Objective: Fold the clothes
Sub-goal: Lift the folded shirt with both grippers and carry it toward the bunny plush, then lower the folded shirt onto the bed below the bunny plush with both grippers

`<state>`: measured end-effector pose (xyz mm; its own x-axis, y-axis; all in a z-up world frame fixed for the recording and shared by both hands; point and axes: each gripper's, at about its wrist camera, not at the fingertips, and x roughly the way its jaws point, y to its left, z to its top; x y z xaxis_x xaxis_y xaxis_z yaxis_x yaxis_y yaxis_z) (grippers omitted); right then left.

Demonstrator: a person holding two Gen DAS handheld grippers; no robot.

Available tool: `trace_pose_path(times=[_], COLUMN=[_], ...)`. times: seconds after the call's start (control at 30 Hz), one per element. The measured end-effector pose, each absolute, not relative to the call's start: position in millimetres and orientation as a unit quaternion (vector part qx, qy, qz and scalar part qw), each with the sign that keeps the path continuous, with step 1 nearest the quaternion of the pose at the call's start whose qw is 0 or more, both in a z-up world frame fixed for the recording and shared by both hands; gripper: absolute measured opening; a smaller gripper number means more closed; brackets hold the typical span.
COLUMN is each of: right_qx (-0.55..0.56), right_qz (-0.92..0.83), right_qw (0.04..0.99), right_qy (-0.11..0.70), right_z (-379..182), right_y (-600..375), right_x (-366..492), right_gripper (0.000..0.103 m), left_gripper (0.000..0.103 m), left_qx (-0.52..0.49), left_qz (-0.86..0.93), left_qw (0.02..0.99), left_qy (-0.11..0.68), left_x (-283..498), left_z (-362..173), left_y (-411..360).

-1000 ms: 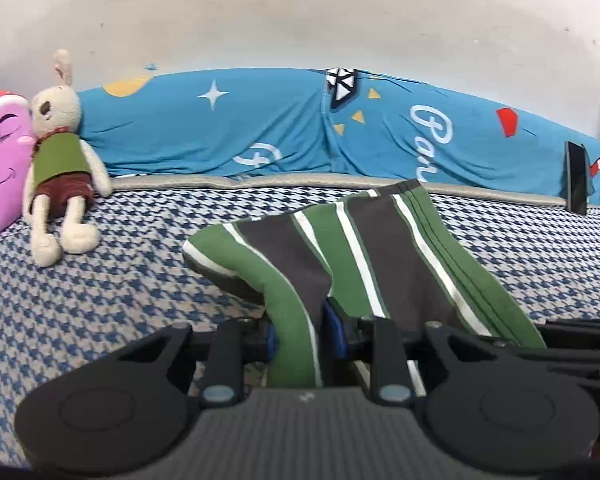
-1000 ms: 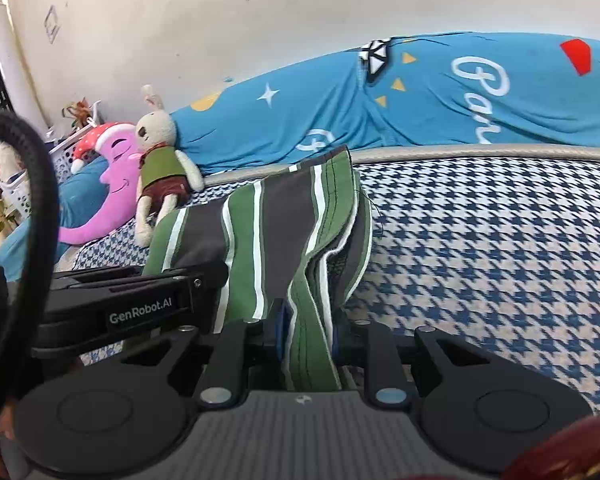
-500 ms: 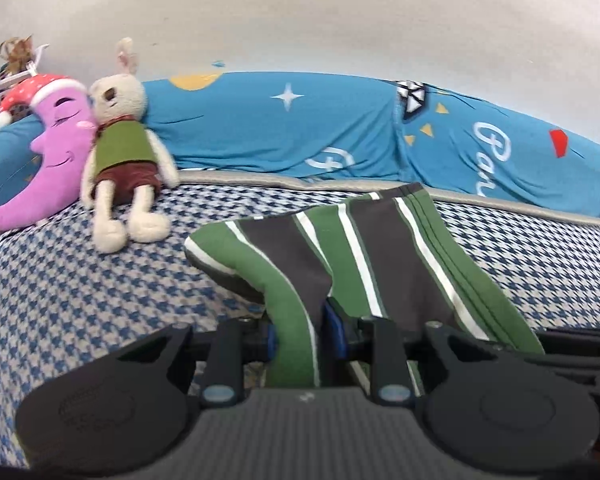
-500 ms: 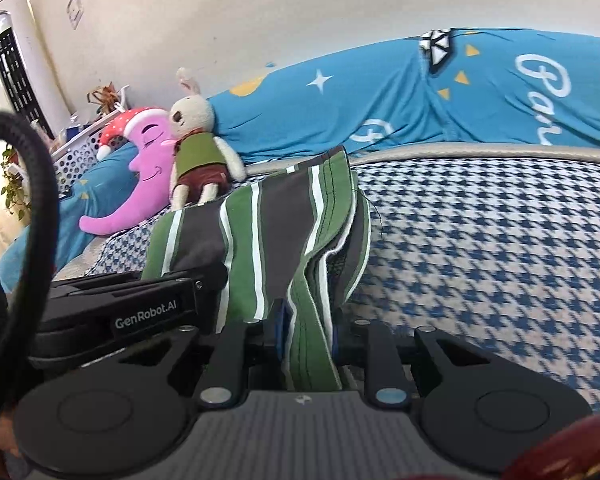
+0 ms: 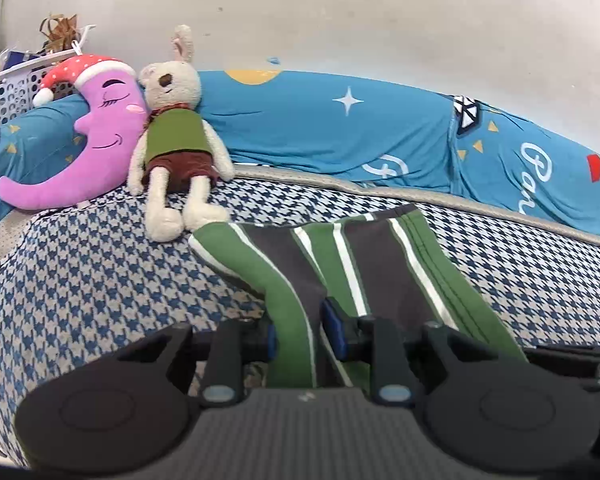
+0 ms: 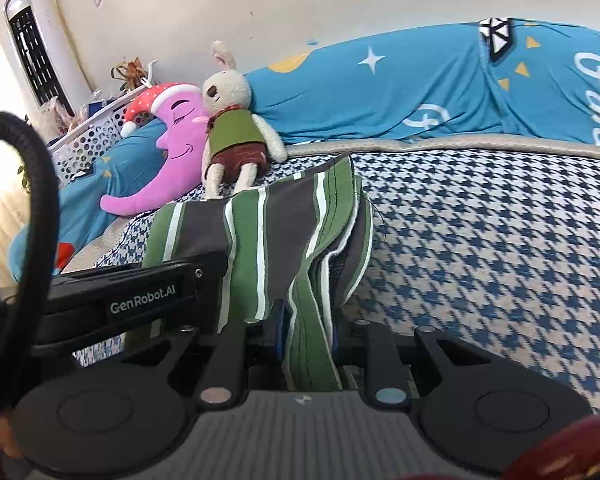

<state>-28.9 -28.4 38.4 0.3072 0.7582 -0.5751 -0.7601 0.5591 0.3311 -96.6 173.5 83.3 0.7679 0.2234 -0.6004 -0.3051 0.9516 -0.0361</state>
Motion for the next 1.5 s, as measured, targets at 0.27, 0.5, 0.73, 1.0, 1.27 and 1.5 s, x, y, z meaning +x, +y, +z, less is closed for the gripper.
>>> trace_pose_path(times=[0.27, 0.5, 0.73, 1.0, 1.27, 1.5], right_qx=[-0.007, -0.014, -0.006, -0.001, 0.003, 0.002], right_qz=[0.491, 0.514, 0.524, 0.530, 0.511, 0.494], right_qw=[0.796, 0.785, 0.781, 0.777, 0.781, 0.796], right_qy=[0.354, 0.344, 0.340, 0.339, 0.360, 0.350], right_z=[38, 39, 31, 21, 3, 5], right_y=[1, 30, 55, 78, 88, 79], right_x=[-35, -36, -40, -42, -26, -18], right_gripper=[0.022, 0.022, 0.022, 0.022, 0.024, 0.043], left_gripper=[0.023, 0.023, 0.023, 0.023, 0.023, 0.038], left_qx=[-0.079, -0.085, -0.077, -0.066, -0.078, -0.162], left_qz=[0.167, 0.197, 0.219, 0.238, 0.255, 0.287], left_qw=[0.933, 0.928, 0.922, 0.914, 0.899, 0.878], left_qy=[0.309, 0.306, 0.310, 0.321, 0.347, 0.348], left_x=[-104, -109, -101, -90, -75, -84], left_z=[83, 84, 83, 73, 50, 36], left_y=[202, 230, 251, 274, 291, 324])
